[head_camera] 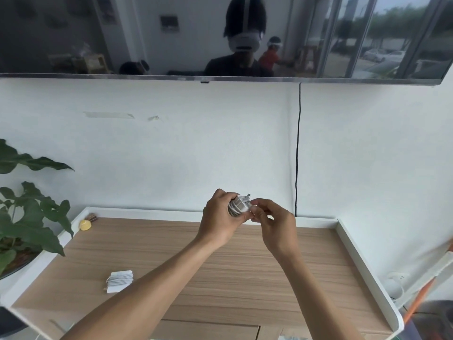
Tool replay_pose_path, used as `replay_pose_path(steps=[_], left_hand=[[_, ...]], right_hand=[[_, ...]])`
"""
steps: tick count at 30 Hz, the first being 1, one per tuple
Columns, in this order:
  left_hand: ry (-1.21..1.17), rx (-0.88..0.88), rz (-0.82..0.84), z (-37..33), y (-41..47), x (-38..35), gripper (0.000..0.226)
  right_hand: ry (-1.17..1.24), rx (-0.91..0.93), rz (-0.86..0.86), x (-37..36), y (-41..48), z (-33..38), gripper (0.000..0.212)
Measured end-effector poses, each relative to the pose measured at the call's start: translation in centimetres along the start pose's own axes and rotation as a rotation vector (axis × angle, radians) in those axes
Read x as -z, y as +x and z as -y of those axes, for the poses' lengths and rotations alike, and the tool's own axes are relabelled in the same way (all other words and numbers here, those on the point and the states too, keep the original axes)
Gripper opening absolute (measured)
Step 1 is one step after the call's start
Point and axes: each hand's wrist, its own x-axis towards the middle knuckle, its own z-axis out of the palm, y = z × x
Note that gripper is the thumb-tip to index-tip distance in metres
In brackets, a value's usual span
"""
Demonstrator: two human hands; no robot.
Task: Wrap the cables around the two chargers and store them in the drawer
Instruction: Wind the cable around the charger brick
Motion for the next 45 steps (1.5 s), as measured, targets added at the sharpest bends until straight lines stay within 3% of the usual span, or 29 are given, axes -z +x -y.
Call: replay_pose_path(steps=[12, 20, 27, 37, 45], left_hand=[[0.077, -0.012, -0.012, 0.2, -0.4, -0.3, 0.044], [0.136, -0.073, 0.004, 0.1, -0.6, -0.3, 0.048], [0.187, -0.128, 0.022, 0.2, -0.6, -0.2, 0.051], [0.277, -0.199, 0.058, 0.6, -0.7, -0.2, 0.05], [0.341, -0.199, 0.064, 1.1, -1.0, -0.6, 0.05]], right_hand=[[-0.313, 0.25, 0.11, 0.8, 0.4, -1.3, 0.027], [-0.225, 0.144, 0.108, 1.4, 1.0, -0.8, 0.01], [-0.121, 0.118, 0.187, 1.8, 1.0, -0.5, 0.025], [-0.091, 0.109, 0.234, 1.5, 1.0, -1.2, 0.018], [-0.143, 0.148, 0.093, 0.0, 0.0, -3.3, 0.016]])
